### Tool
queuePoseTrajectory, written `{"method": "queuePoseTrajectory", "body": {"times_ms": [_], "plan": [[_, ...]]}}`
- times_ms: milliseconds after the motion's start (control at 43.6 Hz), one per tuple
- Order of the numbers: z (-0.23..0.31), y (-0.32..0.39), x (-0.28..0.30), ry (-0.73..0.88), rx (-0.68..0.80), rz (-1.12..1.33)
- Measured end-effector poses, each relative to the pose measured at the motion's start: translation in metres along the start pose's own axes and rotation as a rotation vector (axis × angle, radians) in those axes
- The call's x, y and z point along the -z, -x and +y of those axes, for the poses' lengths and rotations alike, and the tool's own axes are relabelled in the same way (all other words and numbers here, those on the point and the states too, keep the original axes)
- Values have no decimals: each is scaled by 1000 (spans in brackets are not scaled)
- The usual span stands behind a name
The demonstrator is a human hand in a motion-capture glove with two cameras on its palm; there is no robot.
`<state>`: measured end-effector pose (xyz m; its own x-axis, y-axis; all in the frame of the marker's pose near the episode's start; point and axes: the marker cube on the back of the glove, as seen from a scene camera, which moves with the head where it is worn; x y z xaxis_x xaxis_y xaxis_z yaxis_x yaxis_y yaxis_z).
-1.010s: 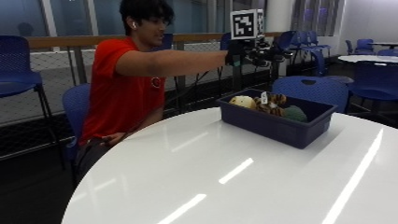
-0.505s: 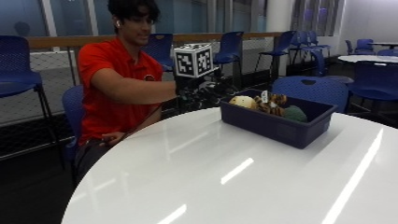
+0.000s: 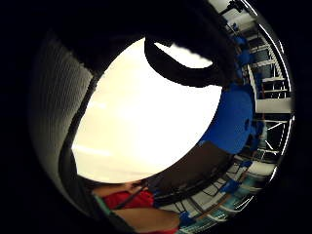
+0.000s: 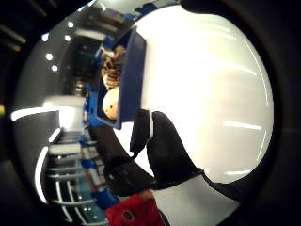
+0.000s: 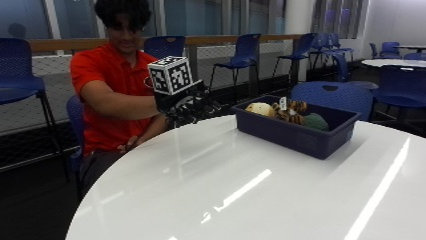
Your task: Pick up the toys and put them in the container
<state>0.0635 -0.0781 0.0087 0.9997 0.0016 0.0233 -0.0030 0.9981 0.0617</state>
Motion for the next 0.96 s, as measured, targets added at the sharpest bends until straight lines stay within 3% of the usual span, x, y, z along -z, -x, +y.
{"method": "queuePoseTrajectory", "body": {"times_ms": [964], "plan": [[0,-31,-11,-12,-48,-54]]}}
